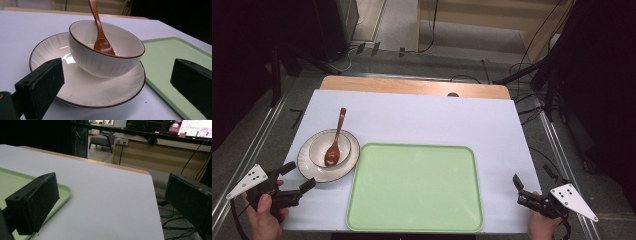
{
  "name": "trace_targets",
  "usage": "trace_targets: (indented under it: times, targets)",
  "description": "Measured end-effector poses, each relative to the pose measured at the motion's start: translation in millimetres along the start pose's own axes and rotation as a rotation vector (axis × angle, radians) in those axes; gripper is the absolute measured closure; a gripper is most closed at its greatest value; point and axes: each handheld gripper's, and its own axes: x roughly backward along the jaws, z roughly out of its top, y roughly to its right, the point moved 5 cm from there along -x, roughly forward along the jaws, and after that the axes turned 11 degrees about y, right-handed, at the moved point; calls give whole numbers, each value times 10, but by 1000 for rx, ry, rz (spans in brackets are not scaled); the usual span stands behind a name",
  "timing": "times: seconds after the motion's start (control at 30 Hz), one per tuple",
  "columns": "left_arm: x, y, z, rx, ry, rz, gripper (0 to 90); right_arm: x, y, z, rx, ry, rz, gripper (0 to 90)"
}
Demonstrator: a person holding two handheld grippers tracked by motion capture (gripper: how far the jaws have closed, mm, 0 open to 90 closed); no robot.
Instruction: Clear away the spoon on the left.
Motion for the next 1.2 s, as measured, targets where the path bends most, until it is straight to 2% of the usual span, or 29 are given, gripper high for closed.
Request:
trace_targets:
  times: [0.07, 0.2, 0.4, 0.47, 0.63, 0.8, 1.2]
  targets:
    - [-10, 9, 27, 0, -8, 2, 0, 0, 2, 0, 0, 0, -2, 0]
    - [-36, 58, 148, 26, 22, -16, 0, 8, 2, -4, 1, -2, -4, 0]
    - [-133, 108, 328, 25, 41, -23, 0, 17, 19, -1, -9, 6, -13, 0]
    - [-198, 117, 369, 16, 34, -27, 0, 4, -5, -5, 6, -2, -5, 0]
    - [-314, 130, 463, 10, 24, -46, 0, 10, 4, -4, -2, 2, -7, 0]
    - [-423, 135, 568, 17, 27, -54, 0, 9, -3, -5, -1, -1, -7, 0]
    - [-734, 151, 745, 18, -3, -65, 0, 8, -2, -4, 0, -1, -8, 0]
